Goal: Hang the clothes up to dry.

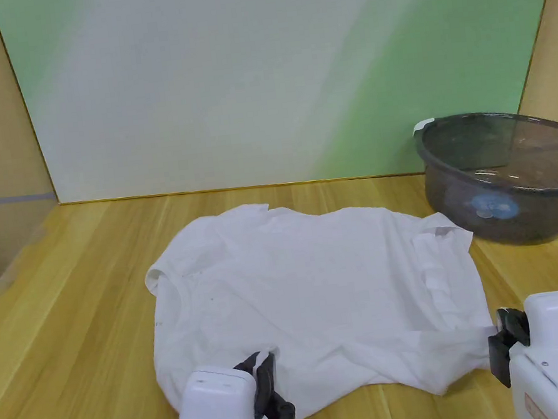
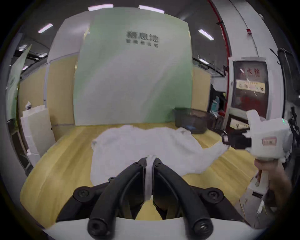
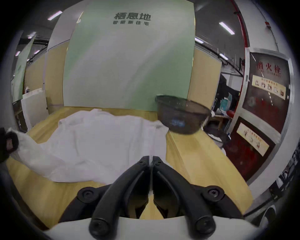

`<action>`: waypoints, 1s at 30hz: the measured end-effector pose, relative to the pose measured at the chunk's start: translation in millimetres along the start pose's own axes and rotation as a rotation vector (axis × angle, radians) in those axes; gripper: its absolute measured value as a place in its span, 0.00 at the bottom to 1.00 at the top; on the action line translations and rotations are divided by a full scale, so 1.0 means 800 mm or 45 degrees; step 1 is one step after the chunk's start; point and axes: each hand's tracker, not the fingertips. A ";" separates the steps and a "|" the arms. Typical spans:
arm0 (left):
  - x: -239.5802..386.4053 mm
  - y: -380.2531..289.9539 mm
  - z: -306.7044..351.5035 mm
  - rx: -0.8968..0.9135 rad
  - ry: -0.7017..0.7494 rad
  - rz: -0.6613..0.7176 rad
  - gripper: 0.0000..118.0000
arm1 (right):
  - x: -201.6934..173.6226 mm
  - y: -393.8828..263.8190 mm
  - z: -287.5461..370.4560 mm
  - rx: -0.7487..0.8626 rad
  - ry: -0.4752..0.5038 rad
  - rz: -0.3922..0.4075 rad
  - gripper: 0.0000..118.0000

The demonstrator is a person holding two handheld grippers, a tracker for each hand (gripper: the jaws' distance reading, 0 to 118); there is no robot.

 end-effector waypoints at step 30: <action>-0.067 0.101 -0.081 0.177 0.351 0.081 0.06 | -0.058 0.113 -0.044 0.379 0.218 -0.168 0.13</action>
